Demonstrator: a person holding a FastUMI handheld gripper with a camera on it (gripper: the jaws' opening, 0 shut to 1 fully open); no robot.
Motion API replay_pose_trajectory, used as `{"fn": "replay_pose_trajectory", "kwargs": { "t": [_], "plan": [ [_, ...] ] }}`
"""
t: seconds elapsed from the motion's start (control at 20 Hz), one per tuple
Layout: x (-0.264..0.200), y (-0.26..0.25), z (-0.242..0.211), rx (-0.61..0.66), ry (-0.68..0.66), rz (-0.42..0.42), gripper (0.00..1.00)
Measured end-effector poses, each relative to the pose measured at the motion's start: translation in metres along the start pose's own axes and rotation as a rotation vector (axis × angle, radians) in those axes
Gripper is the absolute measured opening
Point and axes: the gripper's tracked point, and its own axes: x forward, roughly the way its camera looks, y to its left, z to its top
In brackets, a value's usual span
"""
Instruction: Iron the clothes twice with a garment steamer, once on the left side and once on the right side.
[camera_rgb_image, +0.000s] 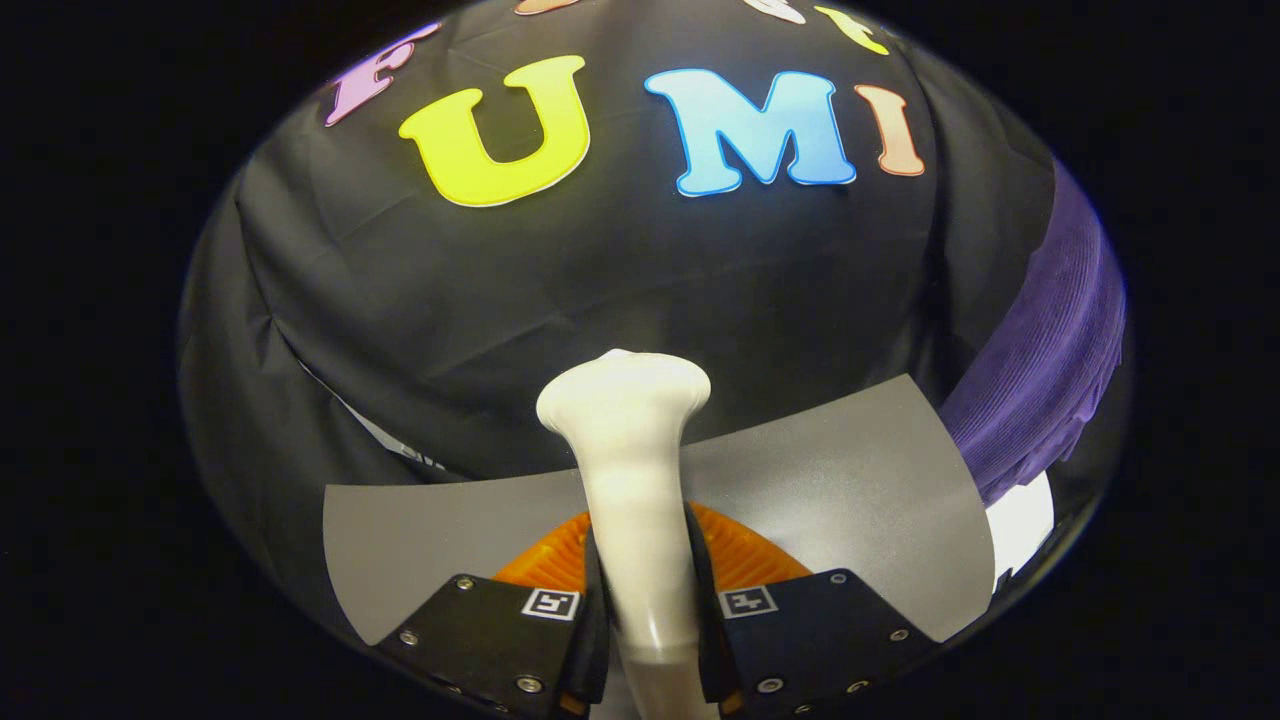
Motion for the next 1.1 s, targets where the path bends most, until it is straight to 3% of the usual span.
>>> {"fn": "replay_pose_trajectory", "kwargs": {
  "t": [0.15,0.45,1.1],
  "plan": [
    [-0.015,0.006,-0.003,-0.051,-0.044,0.022,0.36],
    [-0.079,-0.005,0.000,-0.090,-0.257,0.072,0.36],
    [-0.231,-0.135,-0.033,-0.145,-0.532,0.131,0.35]
  ]
}}
